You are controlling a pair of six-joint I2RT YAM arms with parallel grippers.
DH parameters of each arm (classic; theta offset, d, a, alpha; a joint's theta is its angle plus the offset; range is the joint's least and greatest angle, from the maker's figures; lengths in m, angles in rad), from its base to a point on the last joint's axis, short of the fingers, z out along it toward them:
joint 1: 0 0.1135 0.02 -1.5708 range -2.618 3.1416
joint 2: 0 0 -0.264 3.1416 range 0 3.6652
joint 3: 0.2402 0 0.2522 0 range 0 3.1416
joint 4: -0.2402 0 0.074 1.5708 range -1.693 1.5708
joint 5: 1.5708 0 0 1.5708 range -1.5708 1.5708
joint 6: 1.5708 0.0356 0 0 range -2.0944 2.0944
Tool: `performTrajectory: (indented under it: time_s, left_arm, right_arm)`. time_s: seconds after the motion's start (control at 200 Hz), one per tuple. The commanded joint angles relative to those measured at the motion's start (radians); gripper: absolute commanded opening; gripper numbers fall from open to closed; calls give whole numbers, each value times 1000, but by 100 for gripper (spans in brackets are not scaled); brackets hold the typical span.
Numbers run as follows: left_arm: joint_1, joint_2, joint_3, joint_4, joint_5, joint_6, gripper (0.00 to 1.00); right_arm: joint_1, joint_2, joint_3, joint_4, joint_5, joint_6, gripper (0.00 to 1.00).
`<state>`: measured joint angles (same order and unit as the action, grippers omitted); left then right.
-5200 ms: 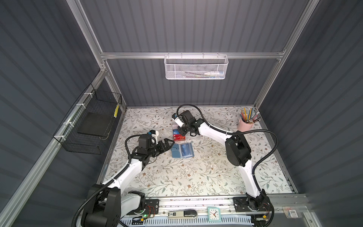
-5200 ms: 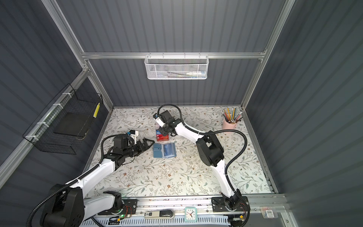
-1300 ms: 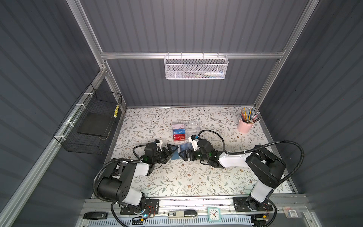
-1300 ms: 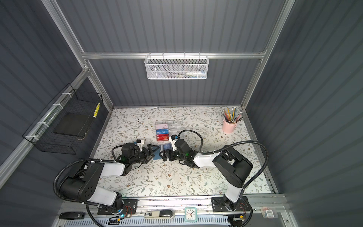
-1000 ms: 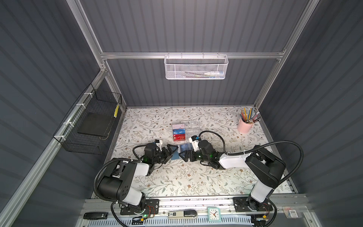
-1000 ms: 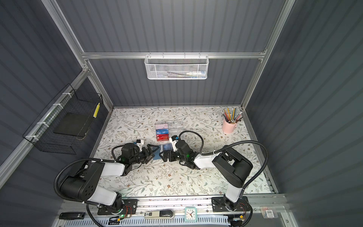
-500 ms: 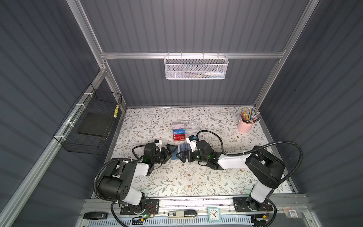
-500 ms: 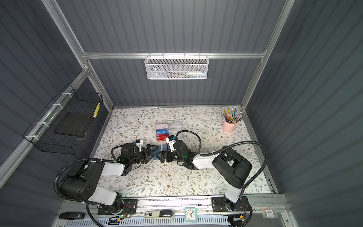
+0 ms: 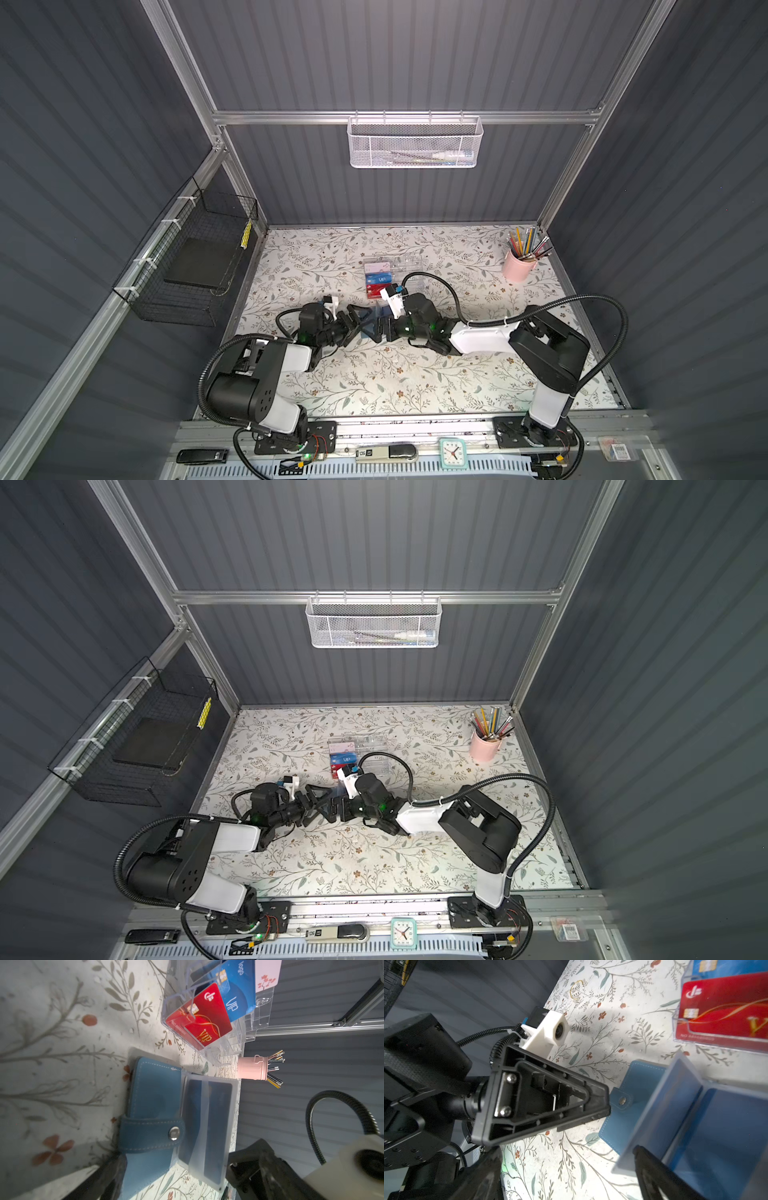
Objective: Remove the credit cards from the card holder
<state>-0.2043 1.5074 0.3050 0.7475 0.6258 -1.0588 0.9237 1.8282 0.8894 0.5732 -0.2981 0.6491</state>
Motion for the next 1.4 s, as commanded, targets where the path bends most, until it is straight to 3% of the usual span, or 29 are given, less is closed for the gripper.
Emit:
performTrajectory:
  time_s: [0.0,0.245,0.42,0.88,1.246,1.396]
  left_arm:
    - [36,-9,-26,-47,26,9,100]
    - [83,-24,-28,-62,65,16,100]
    - [87,-68,-7,-130,75,34,100]
    - [81,-302,150,-349,83,-9,100]
    - [-41,-129,225,-198,17,-82,100]
    - [-49,-27,210,-93,9,-107,100]
  right_arm:
    - [5,27,30,11,-21,7,99]
    - [4,59,34,44,-27,24,99]
    - [4,-6,-17,53,-8,15,99]
    - [-25,-118,-173,83,60,30,99]
    - [-49,-109,-191,125,50,49,99]
    - [-51,-94,-184,128,41,52,99]
